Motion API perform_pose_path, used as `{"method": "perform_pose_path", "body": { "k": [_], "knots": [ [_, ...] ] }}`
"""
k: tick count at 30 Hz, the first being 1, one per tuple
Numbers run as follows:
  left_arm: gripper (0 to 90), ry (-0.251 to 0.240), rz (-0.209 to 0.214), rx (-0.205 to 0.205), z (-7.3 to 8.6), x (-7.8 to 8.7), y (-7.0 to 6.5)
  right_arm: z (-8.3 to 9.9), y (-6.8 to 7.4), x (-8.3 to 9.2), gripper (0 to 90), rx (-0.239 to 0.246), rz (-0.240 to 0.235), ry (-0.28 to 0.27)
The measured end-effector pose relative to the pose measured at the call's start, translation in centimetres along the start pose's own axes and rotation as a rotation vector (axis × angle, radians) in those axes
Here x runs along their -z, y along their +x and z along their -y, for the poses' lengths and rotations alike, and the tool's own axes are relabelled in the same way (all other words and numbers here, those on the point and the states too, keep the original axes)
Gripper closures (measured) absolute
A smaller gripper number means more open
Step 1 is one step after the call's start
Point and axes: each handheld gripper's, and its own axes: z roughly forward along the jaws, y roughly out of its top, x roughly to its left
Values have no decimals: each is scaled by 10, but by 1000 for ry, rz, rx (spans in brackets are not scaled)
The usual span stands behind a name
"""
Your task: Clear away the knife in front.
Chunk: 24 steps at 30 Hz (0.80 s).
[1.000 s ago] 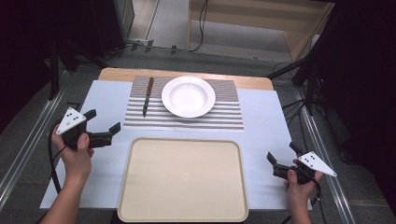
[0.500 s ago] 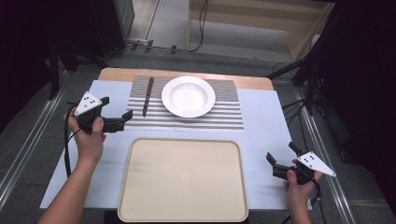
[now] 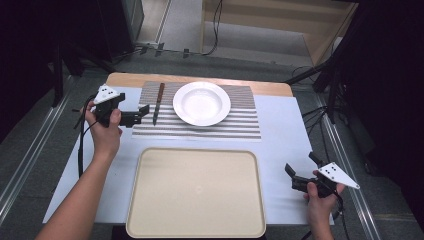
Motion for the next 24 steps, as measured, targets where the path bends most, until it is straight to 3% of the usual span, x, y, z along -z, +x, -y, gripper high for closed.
{"method": "perform_pose_path", "body": {
  "k": [9, 14, 21, 24],
  "knots": [
    [0, 21, 12, 16, -8, -24, 4, 0, 0, 0, 0, -1, -6, -3],
    [21, 45, 27, 46, -13, -38, 8, 0, 0, 0, 0, 1, -6, -1],
    [22, 82, 16, 71, -19, -60, 12, 0, 0, 0, 0, 1, -8, 1],
    [64, 106, -2, 96, -22, -69, 14, 0, -1, 0, 0, 2, -8, 1]
  ]
}}
